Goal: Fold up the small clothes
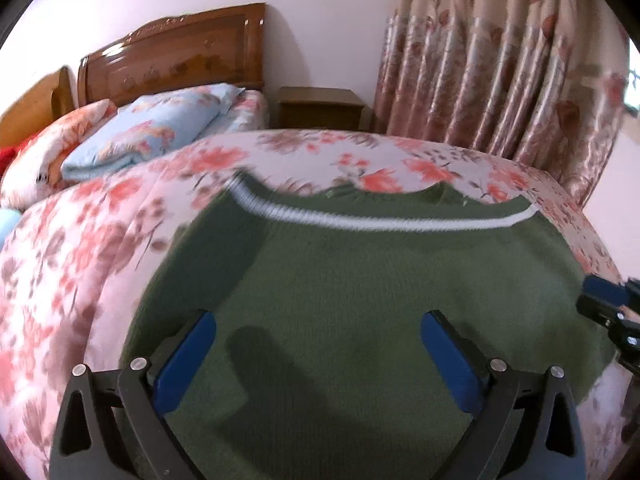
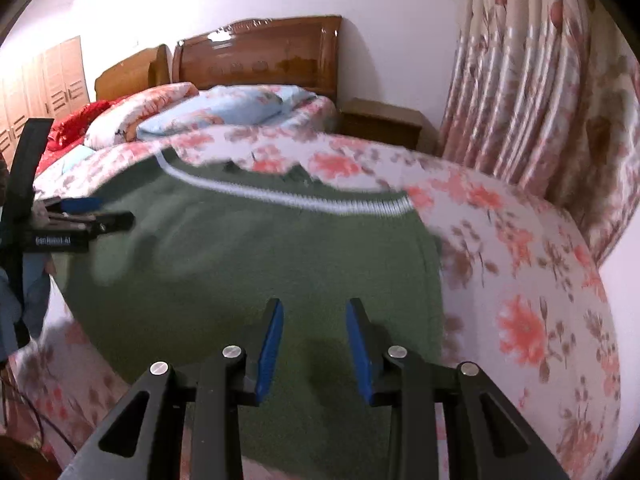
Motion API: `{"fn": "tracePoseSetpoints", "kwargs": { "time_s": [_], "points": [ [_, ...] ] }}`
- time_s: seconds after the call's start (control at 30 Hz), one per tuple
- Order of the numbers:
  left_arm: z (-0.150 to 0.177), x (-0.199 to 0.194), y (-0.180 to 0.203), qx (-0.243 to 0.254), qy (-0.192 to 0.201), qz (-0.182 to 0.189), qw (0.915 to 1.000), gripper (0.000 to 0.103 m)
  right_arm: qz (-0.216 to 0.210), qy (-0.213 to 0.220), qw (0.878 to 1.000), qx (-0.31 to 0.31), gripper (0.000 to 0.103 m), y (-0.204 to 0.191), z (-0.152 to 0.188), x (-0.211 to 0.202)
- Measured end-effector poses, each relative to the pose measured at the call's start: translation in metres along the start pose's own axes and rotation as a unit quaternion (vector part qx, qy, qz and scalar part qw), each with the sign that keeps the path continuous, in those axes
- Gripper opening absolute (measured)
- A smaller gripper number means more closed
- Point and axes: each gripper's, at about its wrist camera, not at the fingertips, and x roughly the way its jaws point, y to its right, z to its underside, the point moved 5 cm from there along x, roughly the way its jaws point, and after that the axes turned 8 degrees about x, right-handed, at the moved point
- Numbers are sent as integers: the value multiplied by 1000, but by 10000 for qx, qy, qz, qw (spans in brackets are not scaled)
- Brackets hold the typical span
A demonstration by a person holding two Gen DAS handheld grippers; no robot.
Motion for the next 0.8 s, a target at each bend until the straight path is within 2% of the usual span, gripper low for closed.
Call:
{"fn": "tracePoseSetpoints", "kwargs": {
  "time_s": [0.1,0.13,0.2,0.33,0.4,0.43,0.53,0.6,0.7,0.77,0.8],
  "points": [
    [-7,22,15,300,-242,-199,9991,103,-180,-43,9997,-129,34,-20,-18,17],
    [-5,31,17,289,-357,-179,9988,103,-197,-115,9995,-207,34,-24,-19,24],
    [-3,30,12,156,-266,-54,9995,103,-171,-438,9982,-375,34,-29,-12,43],
    [2,19,0,169,-307,39,9994,103,-517,-354,9978,-202,34,-8,-3,37],
    [-1,11,-8,33,-300,90,9995,103,-306,-393,9987,-57,34,6,-5,31],
    [-5,8,-12,-39,-242,152,9996,103,-91,-414,9991,17,34,13,-8,28],
    [-37,1,-14,-82,-28,276,9996,103,-117,-395,9987,300,36,17,-28,30],
    [-62,11,-8,116,4,218,9997,103,-103,-437,9989,147,36,5,-49,44],
    [-81,46,3,330,-312,216,9987,103,-312,-619,9974,-187,36,-28,-77,83],
    [-79,79,1,394,-678,66,9969,103,-531,-1002,9931,-285,35,-45,-80,113],
    [-73,91,-4,389,-848,15,9956,103,-419,-1171,9915,-374,35,-48,-77,126]
  ]
}}
